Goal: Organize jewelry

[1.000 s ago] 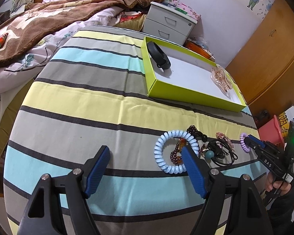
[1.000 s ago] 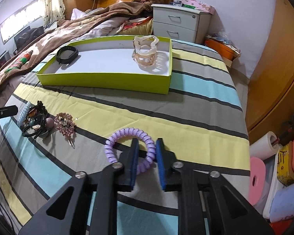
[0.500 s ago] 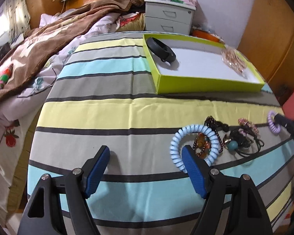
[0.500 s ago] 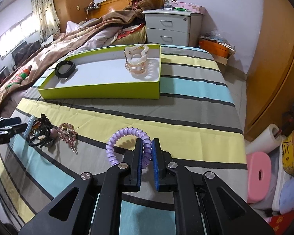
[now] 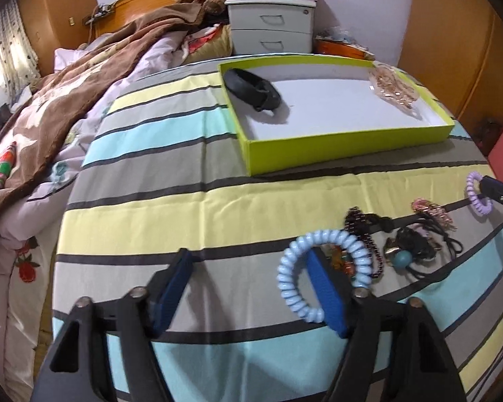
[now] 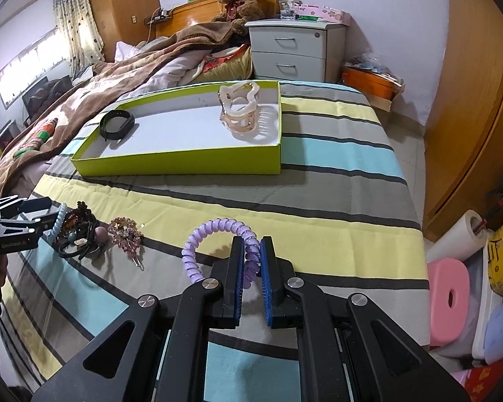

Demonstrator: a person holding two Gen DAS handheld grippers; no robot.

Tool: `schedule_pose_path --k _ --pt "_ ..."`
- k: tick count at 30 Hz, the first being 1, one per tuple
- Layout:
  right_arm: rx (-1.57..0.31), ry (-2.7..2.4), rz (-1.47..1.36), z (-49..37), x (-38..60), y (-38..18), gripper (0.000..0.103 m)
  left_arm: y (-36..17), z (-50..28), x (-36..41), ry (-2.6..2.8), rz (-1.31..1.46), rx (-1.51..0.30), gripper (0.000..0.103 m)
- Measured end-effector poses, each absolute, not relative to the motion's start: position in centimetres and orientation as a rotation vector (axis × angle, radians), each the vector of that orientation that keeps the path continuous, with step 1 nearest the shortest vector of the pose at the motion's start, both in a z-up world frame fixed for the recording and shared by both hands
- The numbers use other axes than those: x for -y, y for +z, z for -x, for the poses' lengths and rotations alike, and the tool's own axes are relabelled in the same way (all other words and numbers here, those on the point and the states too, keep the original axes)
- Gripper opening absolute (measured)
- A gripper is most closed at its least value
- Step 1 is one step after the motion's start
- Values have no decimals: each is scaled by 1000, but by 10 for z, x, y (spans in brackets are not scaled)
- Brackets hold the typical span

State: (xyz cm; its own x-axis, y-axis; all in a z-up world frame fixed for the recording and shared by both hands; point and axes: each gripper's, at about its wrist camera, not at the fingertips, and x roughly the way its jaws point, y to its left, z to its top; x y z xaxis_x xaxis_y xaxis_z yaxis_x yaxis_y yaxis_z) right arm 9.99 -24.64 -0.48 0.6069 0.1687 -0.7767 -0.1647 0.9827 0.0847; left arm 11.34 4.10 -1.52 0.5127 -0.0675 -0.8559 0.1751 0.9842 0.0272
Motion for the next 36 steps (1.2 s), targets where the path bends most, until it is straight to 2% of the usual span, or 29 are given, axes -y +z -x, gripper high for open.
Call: schedule_pose_path --k 3,5,12,16,18,36 --pt "-902 191 -17 -100 248 -6 10 -15 -114 -37 -159 -123 -1013 61" --pt "-903 189 -18 -100 248 -6 10 -14 -114 -34 -192 -121 -1012 47" --pt "-900 191 -21 -100 246 -6 10 -11 -114 -27 -205 -140 -1003 30" --pt "-898 189 -20 -98 247 -5 10 -10 -115 -30 -181 -141 -1002 14" --pt "-897 188 -21 -98 247 -5 10 -10 -116 -33 -178 -128 -1004 11" --pt "-853 187 -15 -96 242 13 10 9 -111 -48 -133 -63 -962 10"
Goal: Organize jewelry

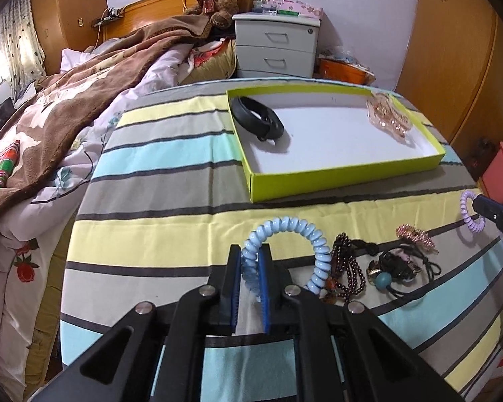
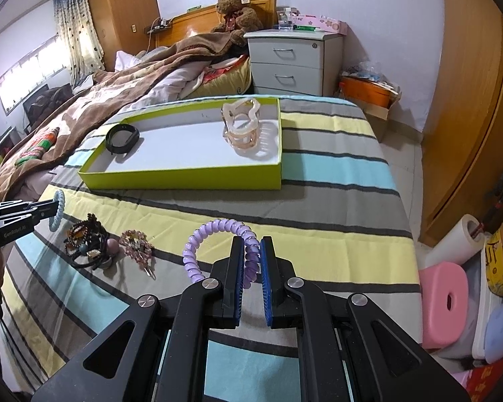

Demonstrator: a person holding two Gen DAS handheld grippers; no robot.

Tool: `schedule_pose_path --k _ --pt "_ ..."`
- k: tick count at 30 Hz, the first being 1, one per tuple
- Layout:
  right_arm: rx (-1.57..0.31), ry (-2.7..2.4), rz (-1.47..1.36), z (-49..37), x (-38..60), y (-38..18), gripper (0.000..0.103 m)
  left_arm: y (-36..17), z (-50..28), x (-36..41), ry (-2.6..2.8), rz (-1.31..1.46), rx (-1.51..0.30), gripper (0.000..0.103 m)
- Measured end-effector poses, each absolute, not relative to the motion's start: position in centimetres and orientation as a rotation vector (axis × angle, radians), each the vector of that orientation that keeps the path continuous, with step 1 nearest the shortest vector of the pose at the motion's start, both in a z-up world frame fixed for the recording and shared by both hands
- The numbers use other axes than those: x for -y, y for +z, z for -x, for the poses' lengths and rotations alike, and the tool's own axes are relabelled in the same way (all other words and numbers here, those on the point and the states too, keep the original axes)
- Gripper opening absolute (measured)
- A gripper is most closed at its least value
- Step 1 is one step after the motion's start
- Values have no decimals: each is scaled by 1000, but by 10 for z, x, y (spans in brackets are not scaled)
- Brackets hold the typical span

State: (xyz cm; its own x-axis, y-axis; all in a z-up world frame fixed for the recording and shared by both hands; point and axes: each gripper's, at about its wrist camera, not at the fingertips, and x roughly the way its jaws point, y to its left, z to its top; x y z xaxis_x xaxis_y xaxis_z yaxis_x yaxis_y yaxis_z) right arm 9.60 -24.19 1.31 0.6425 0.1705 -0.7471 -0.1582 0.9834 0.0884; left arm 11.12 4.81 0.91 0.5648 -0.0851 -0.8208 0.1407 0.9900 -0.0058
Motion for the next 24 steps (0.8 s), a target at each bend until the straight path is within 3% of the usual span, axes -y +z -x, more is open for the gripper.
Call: schedule_pose_path --k 24 --pt "-784 236 33 -153 210 61 10 56 -143 -24 -200 -39 -869 10"
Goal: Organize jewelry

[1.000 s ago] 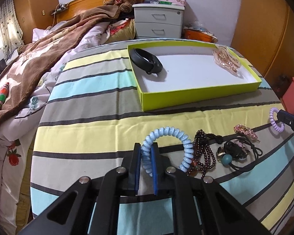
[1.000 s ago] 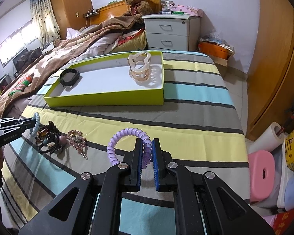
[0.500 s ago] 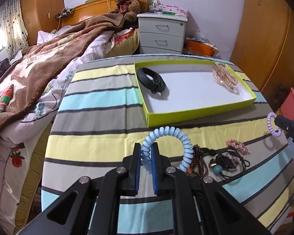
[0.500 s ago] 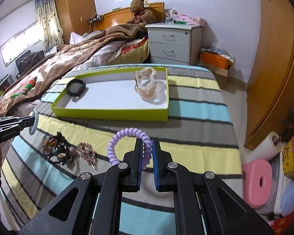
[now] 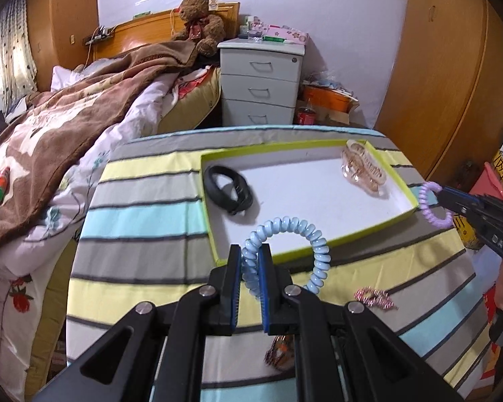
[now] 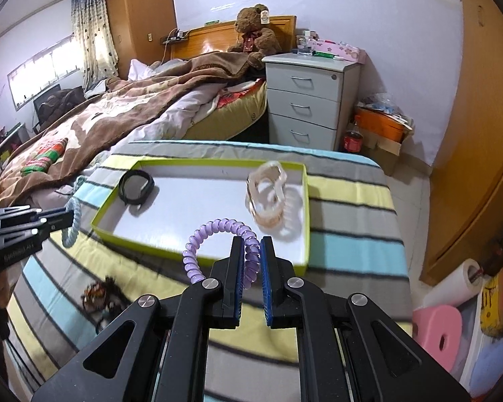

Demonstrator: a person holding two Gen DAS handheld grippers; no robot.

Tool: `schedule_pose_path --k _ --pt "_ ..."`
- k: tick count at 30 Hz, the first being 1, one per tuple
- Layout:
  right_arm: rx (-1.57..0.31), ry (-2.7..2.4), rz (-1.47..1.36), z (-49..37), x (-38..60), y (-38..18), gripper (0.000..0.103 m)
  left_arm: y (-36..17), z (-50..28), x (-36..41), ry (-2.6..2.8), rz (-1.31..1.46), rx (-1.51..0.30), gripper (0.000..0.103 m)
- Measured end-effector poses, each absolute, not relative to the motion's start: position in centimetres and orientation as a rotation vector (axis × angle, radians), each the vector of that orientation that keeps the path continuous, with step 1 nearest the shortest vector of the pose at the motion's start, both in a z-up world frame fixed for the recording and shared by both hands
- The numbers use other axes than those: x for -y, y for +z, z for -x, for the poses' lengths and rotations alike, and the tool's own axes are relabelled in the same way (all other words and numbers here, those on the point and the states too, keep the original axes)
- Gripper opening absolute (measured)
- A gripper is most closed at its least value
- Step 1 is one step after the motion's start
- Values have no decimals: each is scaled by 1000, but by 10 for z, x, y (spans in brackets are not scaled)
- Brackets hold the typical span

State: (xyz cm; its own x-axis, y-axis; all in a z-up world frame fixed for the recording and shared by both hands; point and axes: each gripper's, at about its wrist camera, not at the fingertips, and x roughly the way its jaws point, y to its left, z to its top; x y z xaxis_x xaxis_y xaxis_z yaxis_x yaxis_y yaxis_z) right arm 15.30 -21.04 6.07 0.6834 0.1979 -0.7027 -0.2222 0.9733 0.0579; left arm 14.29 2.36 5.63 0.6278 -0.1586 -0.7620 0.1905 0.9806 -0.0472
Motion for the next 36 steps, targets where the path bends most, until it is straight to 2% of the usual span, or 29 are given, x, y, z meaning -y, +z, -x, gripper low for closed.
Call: schedule_pose_path --k 6,20,36 --pt "-793 254 49 -190 197 65 10 54 -164 -13 -213 -29 -878 10" --pt "-877 251 103 -263 172 34 10 28 -213 -1 -218 11 -945 10" --pt "-900 288 201 -291 138 18 10 7 -230 5 -224 16 -995 10"
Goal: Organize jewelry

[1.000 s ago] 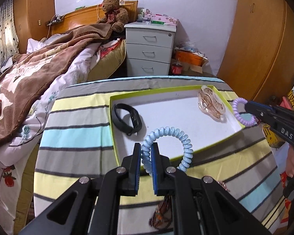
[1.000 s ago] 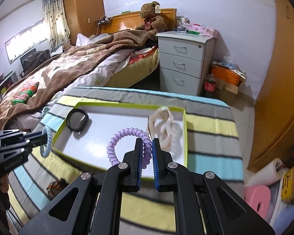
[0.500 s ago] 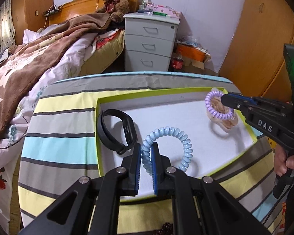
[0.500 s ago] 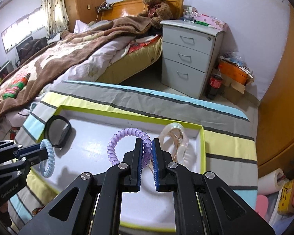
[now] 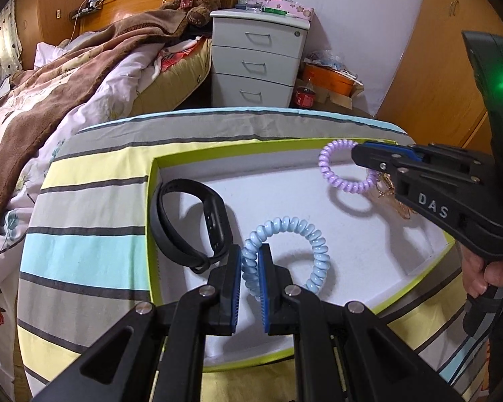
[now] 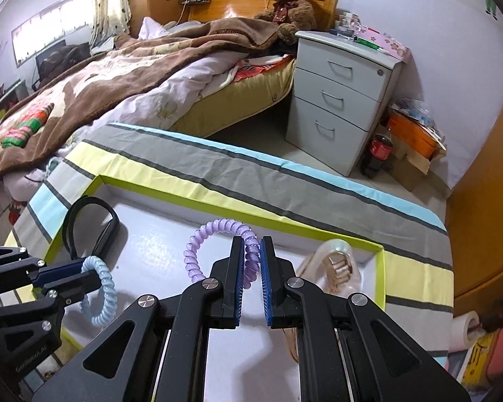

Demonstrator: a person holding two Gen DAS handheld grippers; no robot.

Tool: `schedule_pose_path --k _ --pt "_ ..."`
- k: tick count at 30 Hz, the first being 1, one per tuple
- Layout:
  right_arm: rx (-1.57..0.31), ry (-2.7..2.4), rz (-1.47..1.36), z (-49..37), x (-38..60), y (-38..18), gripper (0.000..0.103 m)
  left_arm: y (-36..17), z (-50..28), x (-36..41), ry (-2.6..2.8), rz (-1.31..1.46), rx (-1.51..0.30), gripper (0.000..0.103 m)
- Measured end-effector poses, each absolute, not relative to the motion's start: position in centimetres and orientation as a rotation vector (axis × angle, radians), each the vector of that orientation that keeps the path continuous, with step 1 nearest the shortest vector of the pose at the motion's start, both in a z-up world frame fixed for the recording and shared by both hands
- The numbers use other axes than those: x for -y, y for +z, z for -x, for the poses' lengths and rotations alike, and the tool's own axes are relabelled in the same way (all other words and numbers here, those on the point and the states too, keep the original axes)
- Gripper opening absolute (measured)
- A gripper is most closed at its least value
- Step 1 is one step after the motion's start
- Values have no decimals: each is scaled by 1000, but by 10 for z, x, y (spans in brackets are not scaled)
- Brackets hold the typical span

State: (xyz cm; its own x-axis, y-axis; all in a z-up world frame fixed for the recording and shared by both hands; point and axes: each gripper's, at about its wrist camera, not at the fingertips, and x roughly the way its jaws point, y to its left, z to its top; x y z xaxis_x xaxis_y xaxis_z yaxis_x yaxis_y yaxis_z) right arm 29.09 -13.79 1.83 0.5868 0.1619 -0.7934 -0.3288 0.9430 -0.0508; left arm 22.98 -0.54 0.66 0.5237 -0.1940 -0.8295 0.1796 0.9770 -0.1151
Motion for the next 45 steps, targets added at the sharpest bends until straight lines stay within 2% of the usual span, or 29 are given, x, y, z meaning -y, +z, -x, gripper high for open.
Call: schedule_pose_path --k 15,33,42,45 --pt "-942 280 268 -302 129 -4 10 -5 -237 10 -211 6 -1029 11" --pt "-941 282 281 -305 128 -5 10 -7 -241 10 -207 13 -1042 12" --pt "-933 284 277 -306 127 -3 11 -6 -240 11 -223 22 -1047 23" --pt "-930 282 276 -305 127 -2 14 -5 -239 11 -228 30 -1047 30"
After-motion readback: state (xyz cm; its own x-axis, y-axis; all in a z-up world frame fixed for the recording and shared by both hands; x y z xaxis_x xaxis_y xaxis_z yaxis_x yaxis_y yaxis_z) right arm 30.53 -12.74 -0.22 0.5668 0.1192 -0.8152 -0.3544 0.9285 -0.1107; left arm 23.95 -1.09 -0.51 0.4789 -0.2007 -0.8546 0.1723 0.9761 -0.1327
